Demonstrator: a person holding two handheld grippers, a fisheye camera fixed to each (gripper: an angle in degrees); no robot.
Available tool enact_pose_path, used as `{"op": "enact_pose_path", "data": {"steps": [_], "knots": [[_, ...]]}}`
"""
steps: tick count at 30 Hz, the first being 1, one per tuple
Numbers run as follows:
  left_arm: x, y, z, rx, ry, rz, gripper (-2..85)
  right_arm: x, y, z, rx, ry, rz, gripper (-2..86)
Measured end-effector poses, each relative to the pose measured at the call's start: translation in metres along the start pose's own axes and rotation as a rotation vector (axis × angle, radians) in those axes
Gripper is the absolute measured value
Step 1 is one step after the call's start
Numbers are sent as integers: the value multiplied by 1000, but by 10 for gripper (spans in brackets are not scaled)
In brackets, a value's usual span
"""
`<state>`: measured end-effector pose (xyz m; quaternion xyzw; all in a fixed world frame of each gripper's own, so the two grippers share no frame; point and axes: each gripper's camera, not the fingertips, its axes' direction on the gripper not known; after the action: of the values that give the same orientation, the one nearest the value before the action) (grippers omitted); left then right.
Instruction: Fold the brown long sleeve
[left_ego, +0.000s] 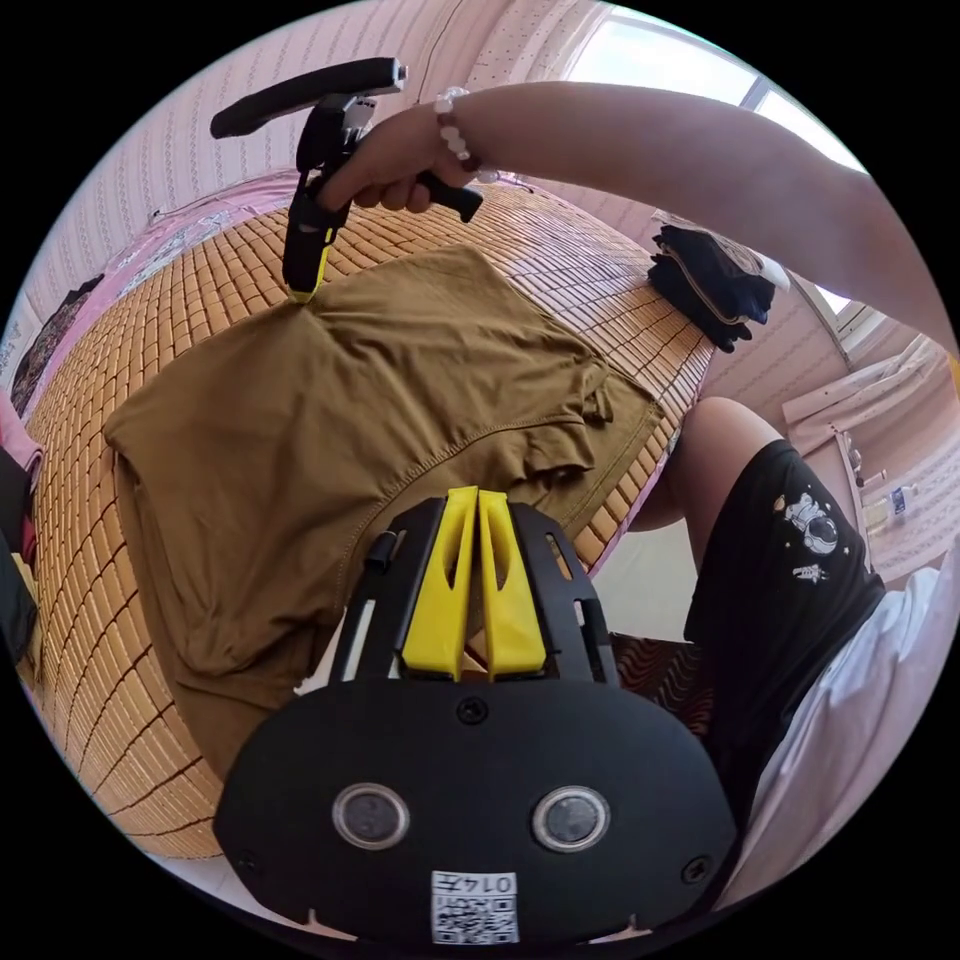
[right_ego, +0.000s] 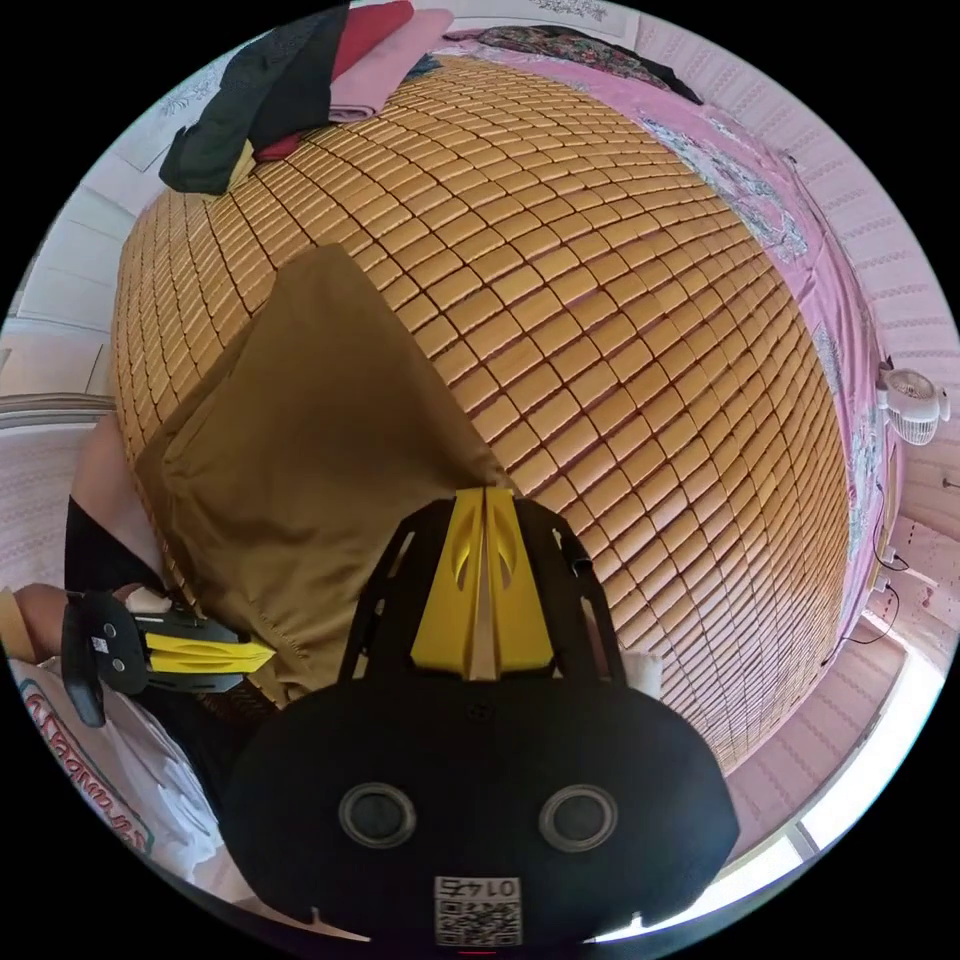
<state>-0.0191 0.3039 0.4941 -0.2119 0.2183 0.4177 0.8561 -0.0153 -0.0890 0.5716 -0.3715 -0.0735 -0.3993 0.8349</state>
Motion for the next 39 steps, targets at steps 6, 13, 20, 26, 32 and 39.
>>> {"op": "enact_pose_path", "data": {"steps": [6, 13, 20, 26, 32, 39], "knots": [[12, 16, -6, 13, 37, 58, 42, 23, 101, -31, 327, -148, 166, -2], [49, 25, -19, 233, 130, 180, 113, 29, 316, 7, 320, -270, 537, 69], [81, -6, 9, 236, 125, 260, 179, 22, 395, 64, 229, -540, 670, 90], [103, -37, 46, 126, 160, 338, 209, 27, 420, 60, 382, -613, 662, 19], [107, -56, 74, 52, 118, 322, 175, 36, 449, 46, 661, -800, 649, 16], [111, -32, 58, 26, 93, 324, -1, 51, 494, 84, 743, -749, 833, 69]]}}
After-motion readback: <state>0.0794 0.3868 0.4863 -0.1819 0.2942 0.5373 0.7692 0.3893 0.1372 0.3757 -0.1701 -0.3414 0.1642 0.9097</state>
